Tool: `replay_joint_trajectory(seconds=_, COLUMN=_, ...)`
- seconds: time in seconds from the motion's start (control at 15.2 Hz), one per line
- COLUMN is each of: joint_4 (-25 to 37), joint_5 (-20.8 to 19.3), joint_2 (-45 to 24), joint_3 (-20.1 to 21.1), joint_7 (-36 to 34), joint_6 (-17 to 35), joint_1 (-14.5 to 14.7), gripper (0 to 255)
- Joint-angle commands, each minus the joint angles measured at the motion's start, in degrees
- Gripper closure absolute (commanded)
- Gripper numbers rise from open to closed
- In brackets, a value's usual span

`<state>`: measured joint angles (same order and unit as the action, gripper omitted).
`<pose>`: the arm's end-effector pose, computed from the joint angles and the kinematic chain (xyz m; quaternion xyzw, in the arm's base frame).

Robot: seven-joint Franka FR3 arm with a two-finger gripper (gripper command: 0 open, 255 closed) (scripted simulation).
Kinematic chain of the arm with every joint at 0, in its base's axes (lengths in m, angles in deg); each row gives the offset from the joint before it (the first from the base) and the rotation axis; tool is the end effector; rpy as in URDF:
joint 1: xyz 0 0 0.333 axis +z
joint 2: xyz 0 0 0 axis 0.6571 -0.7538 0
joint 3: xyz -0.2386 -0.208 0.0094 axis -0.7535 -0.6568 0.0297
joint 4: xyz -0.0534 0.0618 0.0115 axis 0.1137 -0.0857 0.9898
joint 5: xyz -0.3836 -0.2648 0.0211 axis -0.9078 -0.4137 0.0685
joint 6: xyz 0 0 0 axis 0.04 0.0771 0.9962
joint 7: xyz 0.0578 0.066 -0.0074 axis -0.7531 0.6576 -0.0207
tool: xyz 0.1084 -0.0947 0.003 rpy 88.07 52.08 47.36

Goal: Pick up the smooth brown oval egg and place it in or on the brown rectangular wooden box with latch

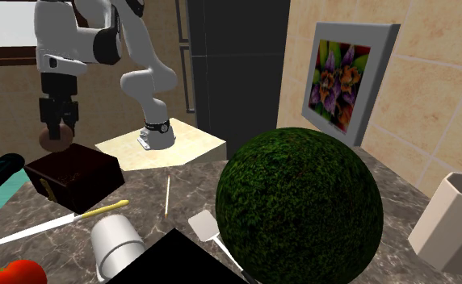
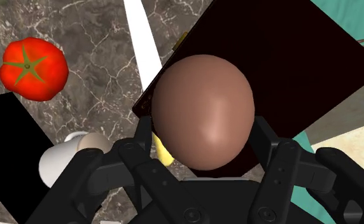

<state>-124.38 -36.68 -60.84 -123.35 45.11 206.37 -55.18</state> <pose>0.3052 -0.4417 0.3940 0.8727 0.4463 0.0363 0.1947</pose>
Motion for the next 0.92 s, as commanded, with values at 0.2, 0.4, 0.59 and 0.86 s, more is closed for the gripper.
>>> replay_joint_trajectory(seconds=0.2, joint_4=-2.44, joint_5=-0.47, joint_2=-1.95, joint_3=-1.53, joint_7=-0.15, joint_6=4.39, joint_1=0.13, gripper=255)
replay_joint_trajectory(seconds=0.4, joint_4=-3.73, joint_5=-0.55, joint_2=-3.49, joint_3=-2.6, joint_7=-0.13, joint_6=7.19, joint_1=0.39, gripper=255)
replay_joint_trajectory(seconds=0.59, joint_4=-4.06, joint_5=-0.54, joint_2=-3.94, joint_3=-2.9, joint_7=-0.1, joint_6=7.95, joint_1=0.48, gripper=255)
replay_joint_trajectory(seconds=0.86, joint_4=-4.06, joint_5=-0.53, joint_2=-3.94, joint_3=-2.89, joint_7=-0.1, joint_6=7.96, joint_1=0.48, gripper=255)
